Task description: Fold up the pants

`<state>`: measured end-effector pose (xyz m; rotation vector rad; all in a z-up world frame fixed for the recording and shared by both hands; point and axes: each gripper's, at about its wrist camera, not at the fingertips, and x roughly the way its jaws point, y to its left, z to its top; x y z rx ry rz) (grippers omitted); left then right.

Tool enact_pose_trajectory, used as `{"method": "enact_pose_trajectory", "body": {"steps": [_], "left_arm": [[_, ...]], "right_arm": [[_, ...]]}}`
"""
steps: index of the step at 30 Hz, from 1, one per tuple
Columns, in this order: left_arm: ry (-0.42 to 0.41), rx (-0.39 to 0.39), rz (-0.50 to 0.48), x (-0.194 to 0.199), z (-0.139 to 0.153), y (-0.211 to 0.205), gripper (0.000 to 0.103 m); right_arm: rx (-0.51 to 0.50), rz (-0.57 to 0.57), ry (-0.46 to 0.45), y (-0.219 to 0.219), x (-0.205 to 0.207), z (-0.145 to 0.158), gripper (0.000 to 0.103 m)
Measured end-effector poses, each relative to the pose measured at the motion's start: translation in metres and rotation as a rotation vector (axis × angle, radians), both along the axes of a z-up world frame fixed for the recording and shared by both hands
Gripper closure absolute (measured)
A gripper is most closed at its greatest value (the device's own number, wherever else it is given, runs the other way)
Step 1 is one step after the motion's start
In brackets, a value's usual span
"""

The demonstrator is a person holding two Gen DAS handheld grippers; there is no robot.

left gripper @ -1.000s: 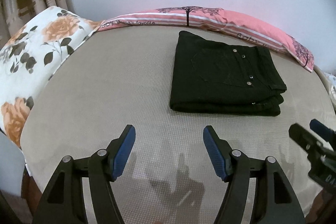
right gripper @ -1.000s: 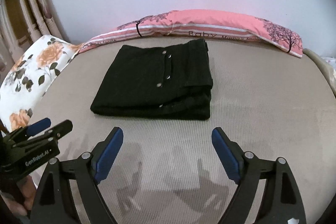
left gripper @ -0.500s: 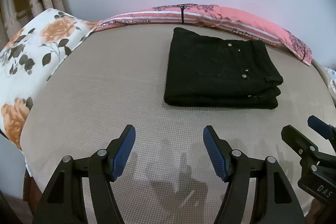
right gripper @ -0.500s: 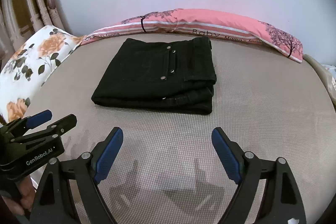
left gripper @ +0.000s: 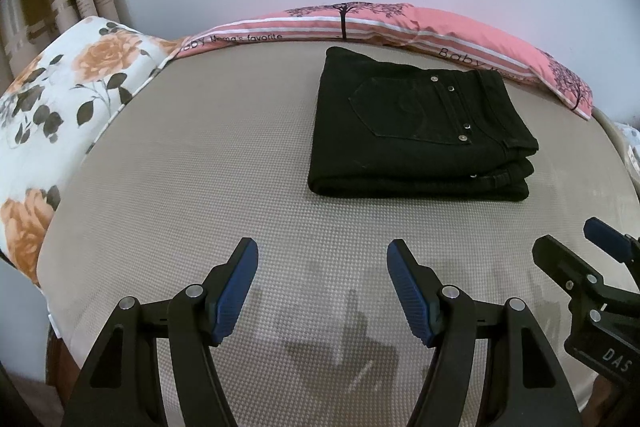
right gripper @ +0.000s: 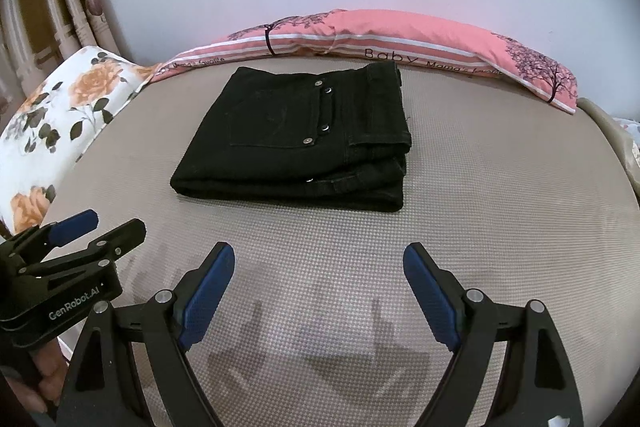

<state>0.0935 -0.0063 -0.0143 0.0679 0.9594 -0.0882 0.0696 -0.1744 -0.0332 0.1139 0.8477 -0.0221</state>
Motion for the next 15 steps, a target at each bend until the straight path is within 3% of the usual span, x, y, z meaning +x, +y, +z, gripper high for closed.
{"method": "enact_pose_trajectory", "body": {"steps": [15], "left_arm": [[0.009, 0.009, -0.007, -0.0014, -0.0032, -0.0017, 0.035]], "right_arm": [[-0.006, -0.01, 0.009, -0.002, 0.0012, -0.0013, 0.019]]}}
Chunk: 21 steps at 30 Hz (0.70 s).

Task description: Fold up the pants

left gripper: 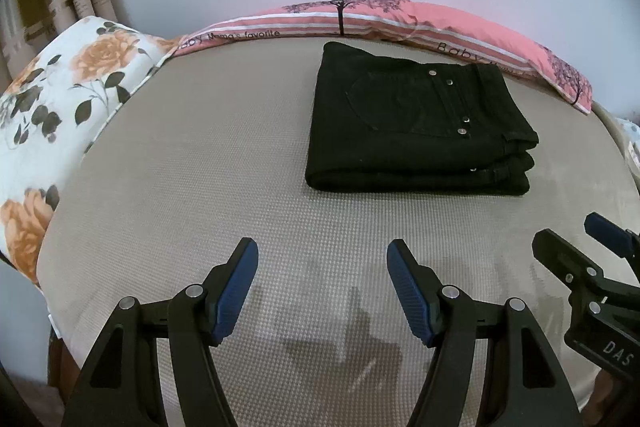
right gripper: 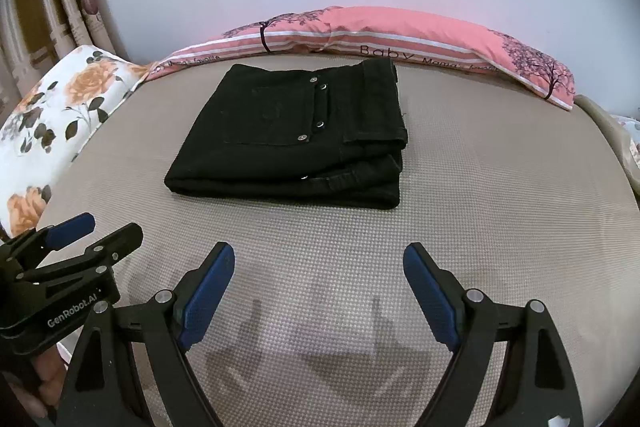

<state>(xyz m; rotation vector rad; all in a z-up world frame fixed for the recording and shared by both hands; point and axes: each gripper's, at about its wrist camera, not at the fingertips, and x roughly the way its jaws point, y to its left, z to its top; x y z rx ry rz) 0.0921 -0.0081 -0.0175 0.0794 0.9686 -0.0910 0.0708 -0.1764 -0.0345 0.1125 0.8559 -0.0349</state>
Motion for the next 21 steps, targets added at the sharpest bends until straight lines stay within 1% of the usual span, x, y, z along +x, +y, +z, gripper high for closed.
{"method": "enact_pose_trajectory", "body": {"steps": [12, 21], "left_arm": [[0.011, 0.018, -0.001, 0.0045, -0.0055, -0.0003, 0.036], [0.012, 0.017, -0.006, 0.0064, -0.0064, 0.0001, 0.035]], "right_arm": [[0.002, -0.009, 0.012, -0.0016, 0.0019, -0.0051, 0.019], [0.001, -0.011, 0.017, -0.0014, 0.0028, -0.0065, 0.019]]}}
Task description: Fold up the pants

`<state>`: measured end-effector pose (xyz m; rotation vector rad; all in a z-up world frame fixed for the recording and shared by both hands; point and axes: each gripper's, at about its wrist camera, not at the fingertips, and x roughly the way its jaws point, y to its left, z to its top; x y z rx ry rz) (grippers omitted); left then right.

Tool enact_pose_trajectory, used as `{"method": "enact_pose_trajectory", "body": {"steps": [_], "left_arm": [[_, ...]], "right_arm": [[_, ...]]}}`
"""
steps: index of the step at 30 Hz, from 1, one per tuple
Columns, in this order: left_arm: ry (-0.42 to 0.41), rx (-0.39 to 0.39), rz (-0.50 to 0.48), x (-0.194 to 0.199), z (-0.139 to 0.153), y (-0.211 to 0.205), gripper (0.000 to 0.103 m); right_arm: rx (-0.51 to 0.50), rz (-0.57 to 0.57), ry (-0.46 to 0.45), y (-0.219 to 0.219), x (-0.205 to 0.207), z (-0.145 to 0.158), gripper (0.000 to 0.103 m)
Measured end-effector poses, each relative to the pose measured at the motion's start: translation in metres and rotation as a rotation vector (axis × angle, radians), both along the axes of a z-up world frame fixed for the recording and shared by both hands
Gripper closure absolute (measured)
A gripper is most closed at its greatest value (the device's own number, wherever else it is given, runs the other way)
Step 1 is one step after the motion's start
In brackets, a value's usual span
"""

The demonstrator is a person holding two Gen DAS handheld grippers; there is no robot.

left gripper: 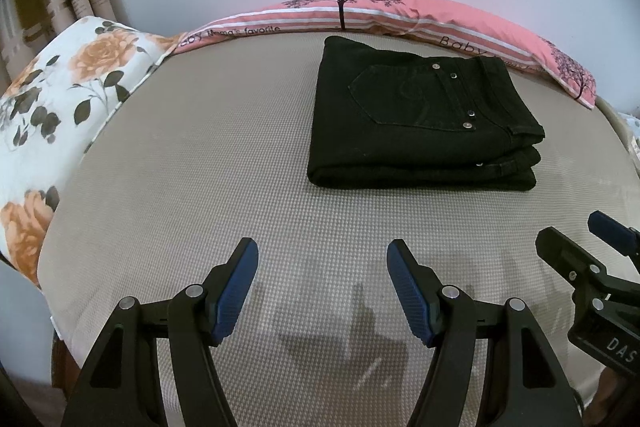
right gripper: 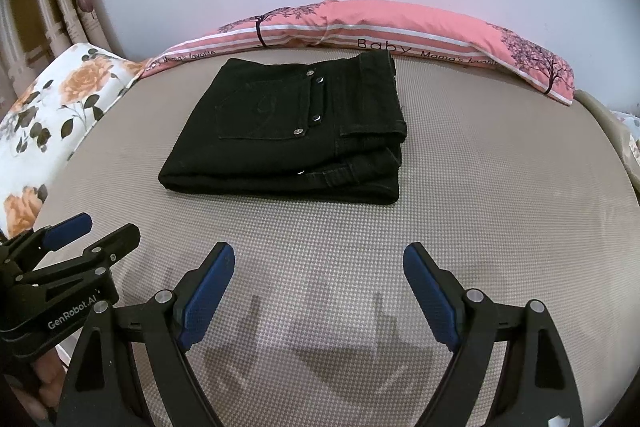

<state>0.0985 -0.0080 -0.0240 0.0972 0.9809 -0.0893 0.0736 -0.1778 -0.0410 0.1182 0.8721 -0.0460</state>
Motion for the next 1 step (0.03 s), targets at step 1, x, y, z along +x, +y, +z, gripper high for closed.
{"method": "enact_pose_trajectory", "body": {"steps": [1], "left_arm": [[0.0, -0.002, 0.0, -0.0002, 0.0001, 0.0001, 0.035]], "right_arm": [[-0.002, -0.001, 0.001, 0.0, 0.0005, -0.0003, 0.019]]}}
